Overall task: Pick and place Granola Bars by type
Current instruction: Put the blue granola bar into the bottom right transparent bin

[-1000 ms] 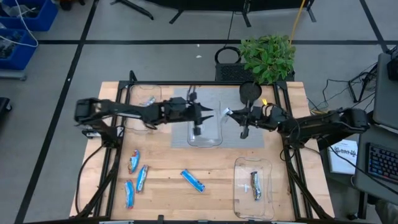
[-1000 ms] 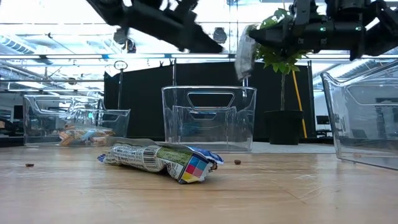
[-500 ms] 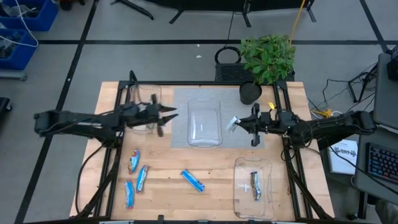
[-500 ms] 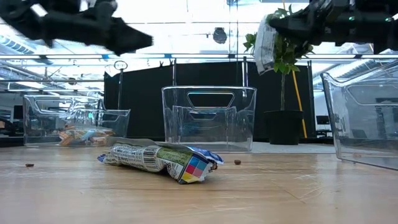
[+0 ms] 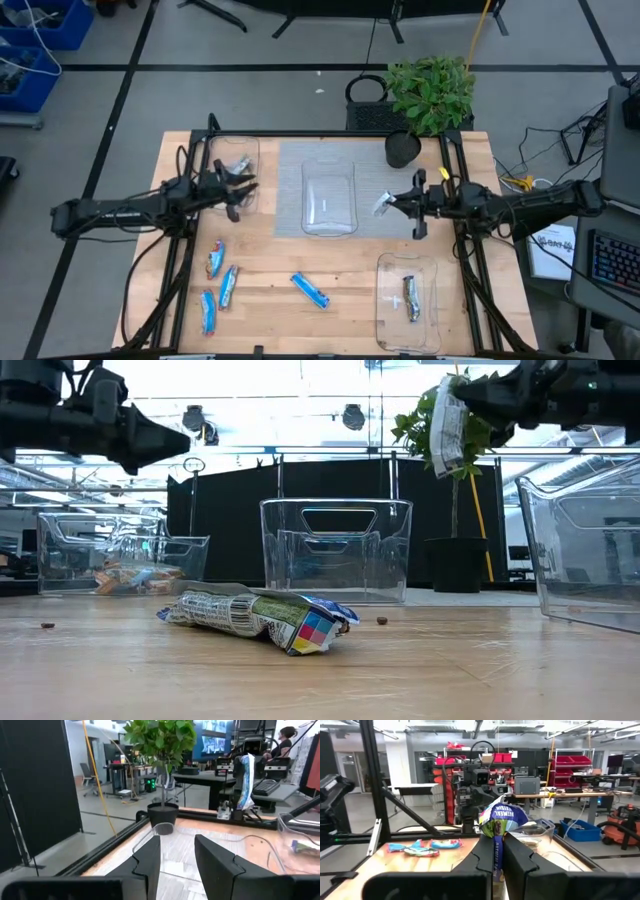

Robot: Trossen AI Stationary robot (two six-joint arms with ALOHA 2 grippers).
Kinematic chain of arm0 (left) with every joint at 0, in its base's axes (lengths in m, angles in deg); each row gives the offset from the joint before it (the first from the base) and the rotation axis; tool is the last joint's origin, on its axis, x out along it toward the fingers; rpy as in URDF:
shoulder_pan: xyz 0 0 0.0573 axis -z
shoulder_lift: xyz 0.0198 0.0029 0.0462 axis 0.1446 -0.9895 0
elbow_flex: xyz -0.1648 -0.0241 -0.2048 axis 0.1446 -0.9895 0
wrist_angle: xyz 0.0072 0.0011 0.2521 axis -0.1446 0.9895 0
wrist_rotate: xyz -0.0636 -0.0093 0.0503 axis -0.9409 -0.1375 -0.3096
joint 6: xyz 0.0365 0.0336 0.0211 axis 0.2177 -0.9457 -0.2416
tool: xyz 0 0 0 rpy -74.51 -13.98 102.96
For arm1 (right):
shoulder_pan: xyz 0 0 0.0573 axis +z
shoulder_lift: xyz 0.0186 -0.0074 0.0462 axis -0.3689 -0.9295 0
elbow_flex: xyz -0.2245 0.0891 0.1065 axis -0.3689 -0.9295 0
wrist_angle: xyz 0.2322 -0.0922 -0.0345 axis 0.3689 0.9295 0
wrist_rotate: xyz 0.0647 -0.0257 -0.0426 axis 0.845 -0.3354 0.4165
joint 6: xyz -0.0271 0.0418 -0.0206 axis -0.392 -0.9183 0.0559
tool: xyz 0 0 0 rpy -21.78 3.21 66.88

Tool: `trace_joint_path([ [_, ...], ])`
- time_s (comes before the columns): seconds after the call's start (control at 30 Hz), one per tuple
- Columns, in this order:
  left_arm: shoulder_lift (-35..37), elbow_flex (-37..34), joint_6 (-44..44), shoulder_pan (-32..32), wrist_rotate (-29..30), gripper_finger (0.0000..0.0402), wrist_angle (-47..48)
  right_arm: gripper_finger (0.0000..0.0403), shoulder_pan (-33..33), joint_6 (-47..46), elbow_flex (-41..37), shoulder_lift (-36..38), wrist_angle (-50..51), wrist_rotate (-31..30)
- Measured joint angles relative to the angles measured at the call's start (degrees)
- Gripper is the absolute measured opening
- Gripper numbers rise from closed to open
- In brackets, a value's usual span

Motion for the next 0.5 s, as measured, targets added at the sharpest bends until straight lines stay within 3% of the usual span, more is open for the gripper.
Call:
trace_joint_path([
  [0.5,11.98,0.00,2.12,0.07,2.02,0.0127,17.41,0.0008,3.15,-0.09,-7.72,9.61,0.41,-1.68],
])
